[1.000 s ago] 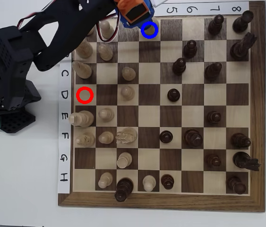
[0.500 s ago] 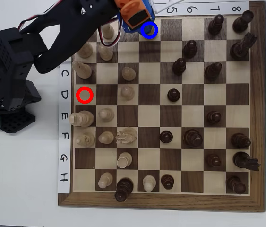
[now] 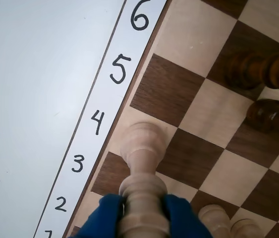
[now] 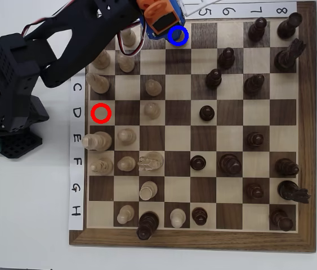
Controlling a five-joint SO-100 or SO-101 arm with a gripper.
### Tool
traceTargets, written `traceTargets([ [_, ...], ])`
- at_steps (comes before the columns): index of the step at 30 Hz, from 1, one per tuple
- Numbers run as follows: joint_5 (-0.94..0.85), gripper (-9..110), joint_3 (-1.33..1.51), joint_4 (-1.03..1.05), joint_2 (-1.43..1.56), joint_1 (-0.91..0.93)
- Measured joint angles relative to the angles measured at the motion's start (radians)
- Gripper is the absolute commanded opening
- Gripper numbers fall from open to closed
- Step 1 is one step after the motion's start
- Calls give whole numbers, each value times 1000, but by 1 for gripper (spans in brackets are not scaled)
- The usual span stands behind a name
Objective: Move the piece to destination
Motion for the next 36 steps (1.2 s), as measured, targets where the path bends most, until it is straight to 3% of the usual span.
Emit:
traceTargets([
  [13, 0, 24, -18, -20, -2, 0],
  [27, 0, 13, -86, -9, 12, -41],
  [36, -40, 13, -81, -8, 245, -89],
])
